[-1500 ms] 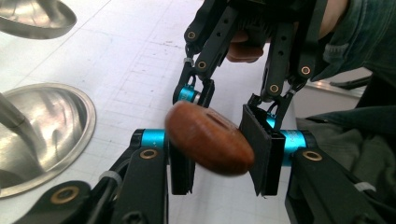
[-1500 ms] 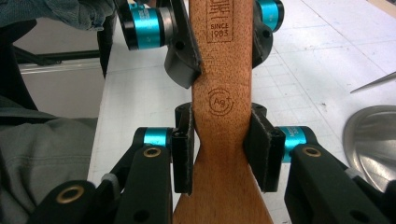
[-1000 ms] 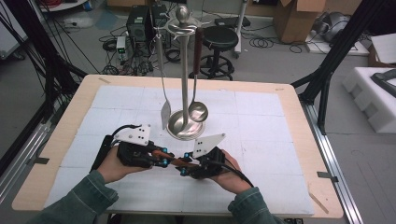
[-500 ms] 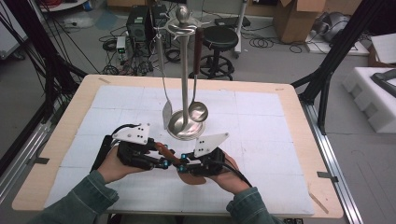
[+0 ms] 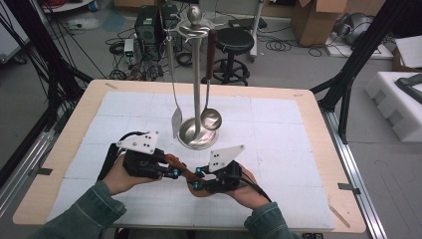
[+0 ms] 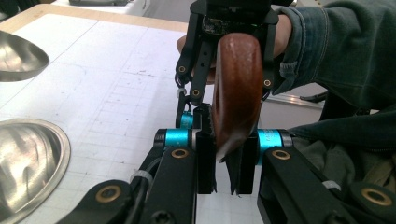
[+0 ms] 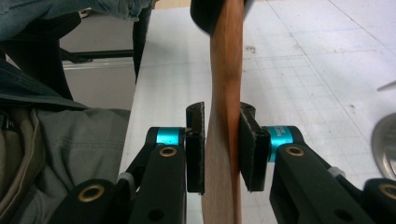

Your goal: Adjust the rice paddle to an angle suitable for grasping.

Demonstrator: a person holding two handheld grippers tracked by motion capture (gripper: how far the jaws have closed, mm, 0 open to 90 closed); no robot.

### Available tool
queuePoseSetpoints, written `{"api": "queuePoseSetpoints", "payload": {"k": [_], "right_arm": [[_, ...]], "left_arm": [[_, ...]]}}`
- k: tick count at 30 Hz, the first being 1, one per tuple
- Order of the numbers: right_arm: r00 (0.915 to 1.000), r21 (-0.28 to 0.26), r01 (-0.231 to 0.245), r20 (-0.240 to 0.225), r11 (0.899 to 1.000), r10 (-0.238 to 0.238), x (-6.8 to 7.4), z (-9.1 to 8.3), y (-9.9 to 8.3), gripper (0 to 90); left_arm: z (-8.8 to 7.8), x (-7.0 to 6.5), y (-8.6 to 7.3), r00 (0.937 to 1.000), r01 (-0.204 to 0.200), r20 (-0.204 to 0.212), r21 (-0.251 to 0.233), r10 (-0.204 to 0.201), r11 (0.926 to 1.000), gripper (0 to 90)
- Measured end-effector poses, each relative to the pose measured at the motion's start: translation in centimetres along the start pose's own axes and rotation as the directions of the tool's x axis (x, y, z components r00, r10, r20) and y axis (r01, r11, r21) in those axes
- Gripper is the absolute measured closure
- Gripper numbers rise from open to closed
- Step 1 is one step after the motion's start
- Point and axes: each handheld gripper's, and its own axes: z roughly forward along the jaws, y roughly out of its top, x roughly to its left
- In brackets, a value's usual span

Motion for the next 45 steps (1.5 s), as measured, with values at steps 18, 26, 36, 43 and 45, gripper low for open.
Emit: {"api": "queuePoseSetpoints", "payload": {"k": [18, 26, 36, 43, 45], "right_arm": [[0.9999, -0.087, -0.009, 0.013, 0.996, 0.010, 0.0, 0.3, -0.3, 84.1], [0.9996, -0.104, -0.015, 0.020, 0.994, 0.018, -0.2, 0.4, -0.3, 84.1], [0.9985, -0.119, -0.055, 0.000, 0.991, 0.055, -0.3, 0.3, -0.4, 70.9], [0.9939, -0.103, -0.103, 0.030, 0.989, 0.106, -0.3, -0.2, -1.1, 48.7], [0.9912, -0.109, -0.117, 0.049, 0.987, 0.123, -0.5, -0.6, -1.4, 45.6]], "left_arm": [[0.6, 0.2, 0.3, 0.9998, 0.021, -0.002, 0.007, -0.021, 0.9998, 70.8], [1.0, 0.2, 0.2, 1.0000, 0.007, -0.006, 0.003, -0.007, 1.0000, 78.2], [0.5, 0.5, 0.3, 0.9997, 0.012, -0.020, -0.037, -0.013, 0.9992, 81.9], [0.0, 0.6, 0.3, 0.9992, 0.009, -0.040, -0.037, -0.011, 0.9993, 81.9], [0.0, 0.6, 0.2, 0.9989, 0.017, -0.044, -0.041, -0.019, 0.9990, 81.9]]}}
